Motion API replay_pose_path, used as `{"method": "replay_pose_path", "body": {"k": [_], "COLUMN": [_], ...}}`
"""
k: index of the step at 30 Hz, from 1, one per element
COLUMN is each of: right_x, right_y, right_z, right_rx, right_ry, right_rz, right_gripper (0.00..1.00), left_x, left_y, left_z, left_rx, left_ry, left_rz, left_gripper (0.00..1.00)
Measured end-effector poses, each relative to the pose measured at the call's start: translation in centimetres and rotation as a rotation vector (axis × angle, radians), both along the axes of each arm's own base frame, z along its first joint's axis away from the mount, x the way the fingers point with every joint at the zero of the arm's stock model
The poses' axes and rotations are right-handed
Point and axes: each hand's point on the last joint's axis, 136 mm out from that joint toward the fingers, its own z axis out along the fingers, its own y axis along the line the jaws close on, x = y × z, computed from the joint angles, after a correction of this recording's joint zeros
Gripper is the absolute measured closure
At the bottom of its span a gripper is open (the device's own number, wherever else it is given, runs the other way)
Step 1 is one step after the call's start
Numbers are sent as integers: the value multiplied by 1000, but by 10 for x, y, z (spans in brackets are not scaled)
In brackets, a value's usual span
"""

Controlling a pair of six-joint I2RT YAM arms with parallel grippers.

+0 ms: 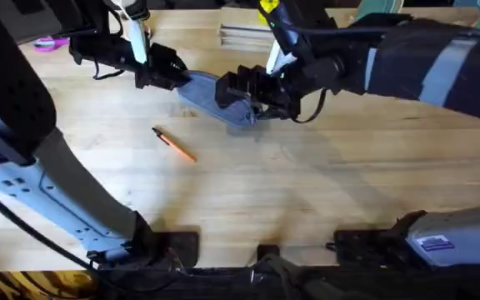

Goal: Unzip the bag, pick up the pens from the table one at a time and place them inside, then zip the bag closed.

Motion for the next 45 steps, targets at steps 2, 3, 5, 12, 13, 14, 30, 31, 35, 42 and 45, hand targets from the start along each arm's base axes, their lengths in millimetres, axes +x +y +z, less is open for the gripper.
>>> {"method": "replay_pose_path", "body": {"k": [2, 3, 5, 12, 13, 14, 30, 31, 35, 42, 45], "right_x": [0, 0, 0, 0, 0, 0, 4, 5, 9, 9, 10], "right_y": [0, 0, 0, 0, 0, 0, -3, -4, -8, -10, -12], "right_z": [-1, -2, -1, -1, -1, -1, -25, -25, -25, -26, -26], "right_rx": [1, 2, 4, 6, 6, 6, -12, -11, -7, -10, -18], "right_ry": [10, 14, 16, 20, 20, 21, 102, 102, 110, 116, 114], "right_rz": [-10, -15, -21, -27, -28, -29, -99, -103, -129, -144, -151], "right_gripper": [40, 61, 119, 224, 229, 235, 355, 384, 441, 609, 705], "left_x": [0, 0, 0, 1, 1, 1, 2, 2, 2, 2, 2], "left_y": [0, 0, 0, 0, 0, 0, 0, 0, 0, 0, 0], "left_z": [0, 0, 0, 0, 0, 0, 0, 0, 0, 0, 0], "left_rx": [0, 0, 0, 1, 1, 2, 3, 3, 3, 3, 3], "left_ry": [0, 0, 0, -4, -6, -7, -11, -11, -11, -11, -13], "left_rz": [0, 0, 0, 0, 0, 0, -1, -1, -1, -1, -1], "left_gripper": [958, 958, 958, 958, 958, 958, 958, 958, 958, 958, 958]}}
